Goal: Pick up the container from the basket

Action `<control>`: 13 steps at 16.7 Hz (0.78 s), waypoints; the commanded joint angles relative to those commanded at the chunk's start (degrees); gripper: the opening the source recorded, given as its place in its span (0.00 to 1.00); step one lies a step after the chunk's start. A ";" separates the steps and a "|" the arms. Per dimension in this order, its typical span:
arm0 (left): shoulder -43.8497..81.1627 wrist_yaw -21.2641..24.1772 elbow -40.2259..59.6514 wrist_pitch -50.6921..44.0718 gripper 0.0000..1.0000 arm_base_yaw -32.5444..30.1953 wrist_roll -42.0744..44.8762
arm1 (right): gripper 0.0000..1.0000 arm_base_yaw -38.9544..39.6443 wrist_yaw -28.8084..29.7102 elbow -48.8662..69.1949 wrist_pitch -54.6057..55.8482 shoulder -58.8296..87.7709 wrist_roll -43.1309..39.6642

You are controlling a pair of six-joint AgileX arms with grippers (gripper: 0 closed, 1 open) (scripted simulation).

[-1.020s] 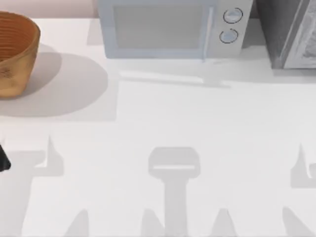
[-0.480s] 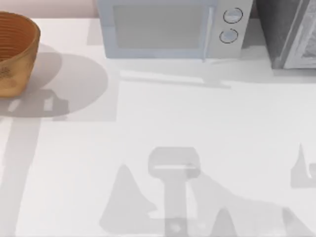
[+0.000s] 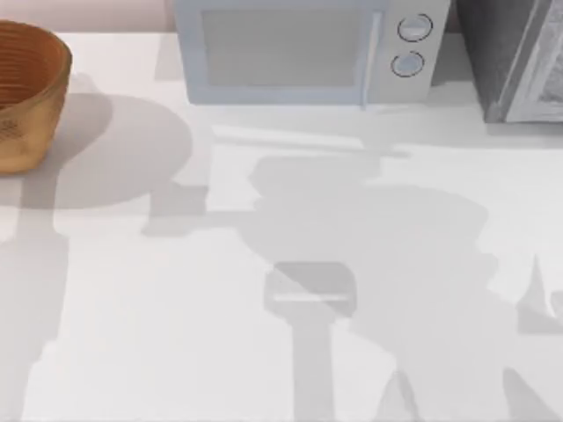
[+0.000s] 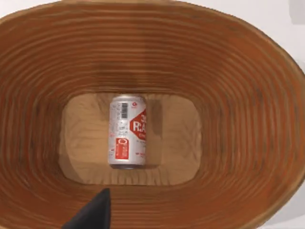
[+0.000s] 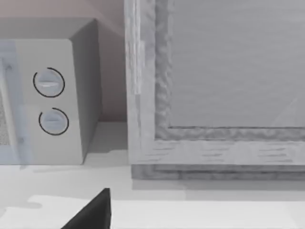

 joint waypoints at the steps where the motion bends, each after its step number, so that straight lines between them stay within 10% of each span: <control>1: 5.53 0.11 5.94 -3.62 1.00 0.48 0.74 | 1.00 0.00 0.00 0.00 0.00 0.00 0.00; 13: 51.79 1.24 56.82 -32.81 1.00 4.77 7.17 | 1.00 0.00 0.00 0.00 0.00 0.00 0.00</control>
